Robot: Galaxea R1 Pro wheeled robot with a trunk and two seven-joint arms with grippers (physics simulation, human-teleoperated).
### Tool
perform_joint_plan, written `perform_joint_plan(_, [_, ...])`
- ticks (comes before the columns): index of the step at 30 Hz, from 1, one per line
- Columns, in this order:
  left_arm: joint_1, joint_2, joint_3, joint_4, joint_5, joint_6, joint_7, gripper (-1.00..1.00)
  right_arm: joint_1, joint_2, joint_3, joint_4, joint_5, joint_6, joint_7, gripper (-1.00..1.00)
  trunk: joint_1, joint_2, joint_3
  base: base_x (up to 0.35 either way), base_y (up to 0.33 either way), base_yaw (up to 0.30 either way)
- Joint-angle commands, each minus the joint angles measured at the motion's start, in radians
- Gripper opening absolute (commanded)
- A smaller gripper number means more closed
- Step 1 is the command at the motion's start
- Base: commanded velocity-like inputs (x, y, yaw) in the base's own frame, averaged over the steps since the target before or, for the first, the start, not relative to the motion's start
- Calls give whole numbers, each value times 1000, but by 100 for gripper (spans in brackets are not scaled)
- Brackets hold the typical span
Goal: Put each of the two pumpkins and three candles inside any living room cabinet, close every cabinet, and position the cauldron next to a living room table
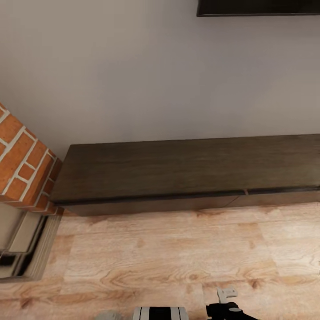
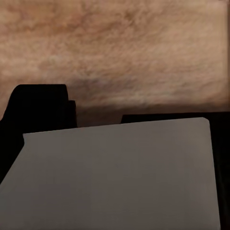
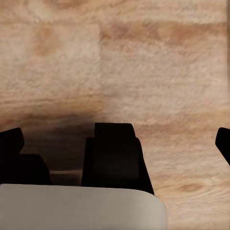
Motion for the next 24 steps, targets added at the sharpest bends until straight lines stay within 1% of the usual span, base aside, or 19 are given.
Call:
perform_joint_plan(1, [0,0,0,0,0,0,0,100,0,0,0,0,0,0,0,100,0,0,1,0,0,-213])
perform_joint_plan(24, [0,3,0,0,-1,0,0,100,1,-1,-1,3,0,-8,1,100,0,0,29,0,0,-214])
